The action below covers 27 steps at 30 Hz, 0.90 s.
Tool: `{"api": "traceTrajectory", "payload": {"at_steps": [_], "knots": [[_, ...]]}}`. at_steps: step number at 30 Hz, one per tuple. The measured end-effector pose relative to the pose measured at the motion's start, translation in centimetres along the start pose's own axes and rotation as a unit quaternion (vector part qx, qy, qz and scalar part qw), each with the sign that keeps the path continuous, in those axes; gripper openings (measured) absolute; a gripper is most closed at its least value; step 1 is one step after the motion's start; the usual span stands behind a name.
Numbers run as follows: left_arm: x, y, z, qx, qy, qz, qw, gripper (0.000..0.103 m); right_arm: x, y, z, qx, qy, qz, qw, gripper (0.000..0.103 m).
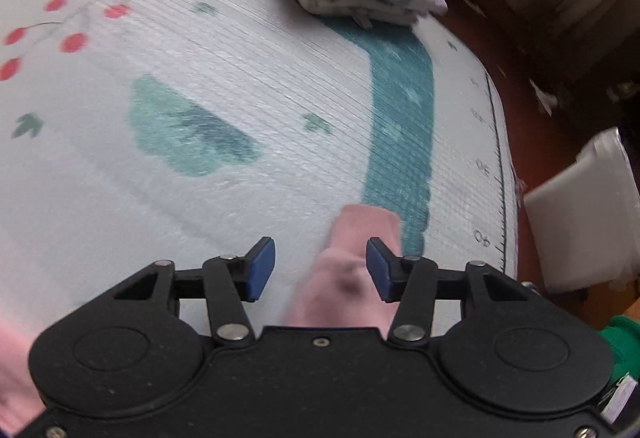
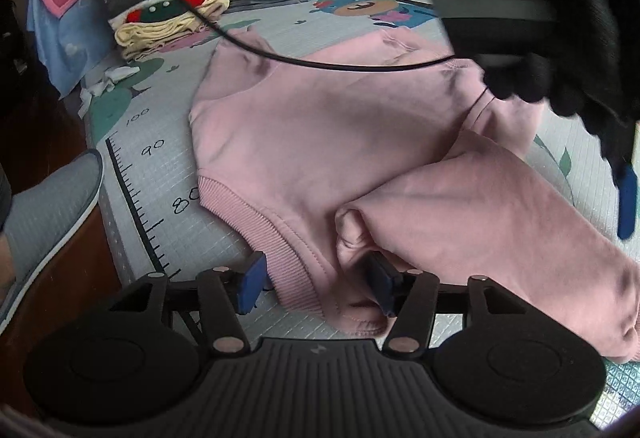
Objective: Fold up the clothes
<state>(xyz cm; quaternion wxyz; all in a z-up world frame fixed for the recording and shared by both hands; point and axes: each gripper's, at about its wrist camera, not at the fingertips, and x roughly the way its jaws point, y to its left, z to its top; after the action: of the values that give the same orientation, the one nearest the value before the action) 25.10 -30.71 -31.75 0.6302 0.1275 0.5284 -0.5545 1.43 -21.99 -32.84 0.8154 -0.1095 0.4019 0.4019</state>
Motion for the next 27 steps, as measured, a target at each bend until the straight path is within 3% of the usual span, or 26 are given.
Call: {"api": "traceTrajectory", "payload": {"at_steps": [2, 3, 4, 7, 8, 11, 14, 20, 27], "knots": [[0.6, -1.2, 0.2, 0.030, 0.028, -0.006, 0.9991, 0.039, -0.1, -0.2, 0.0, 0.006, -0.002, 0.002, 1.000, 0.057], [1.0, -2.0, 0.0, 0.058, 0.042, -0.002, 0.9974, 0.025, -0.2, -0.3, -0.1, 0.007, -0.003, 0.002, 1.000, 0.057], [1.0, -2.7, -0.3, 0.081, 0.044, 0.007, 0.9957, 0.023, -0.2, -0.3, -0.1, 0.008, -0.003, 0.002, 1.000, 0.057], [-0.2, -2.3, -0.9, 0.061, 0.020, -0.006, 0.9979, 0.017, -0.3, -0.3, -0.1, 0.010, -0.004, 0.000, 1.000, 0.057], [-0.9, -2.0, -1.2, 0.057, 0.010, -0.003, 0.9983, 0.010, -0.3, -0.3, -0.1, 0.010, -0.004, 0.000, 1.000, 0.057], [-4.6, -0.7, -2.5, 0.021, -0.048, -0.010, 0.9986, 0.009, -0.3, -0.2, -0.1, 0.011, -0.004, -0.001, 1.000, 0.057], [-9.4, 1.1, -4.6, -0.031, -0.117, -0.018, 0.9924, 0.009, -0.3, -0.3, -0.1, 0.017, -0.005, 0.001, 1.000, 0.057], [-17.3, 5.1, -10.6, -0.114, -0.210, 0.004, 0.9710, 0.009, -0.4, -0.8, 0.0, 0.034, -0.006, 0.013, 0.999, 0.057], [-21.2, 7.4, -14.7, -0.175, -0.274, 0.010, 0.9458, 0.009, -1.8, -2.1, 0.5, 0.061, -0.036, 0.014, 0.997, 0.056]]}}
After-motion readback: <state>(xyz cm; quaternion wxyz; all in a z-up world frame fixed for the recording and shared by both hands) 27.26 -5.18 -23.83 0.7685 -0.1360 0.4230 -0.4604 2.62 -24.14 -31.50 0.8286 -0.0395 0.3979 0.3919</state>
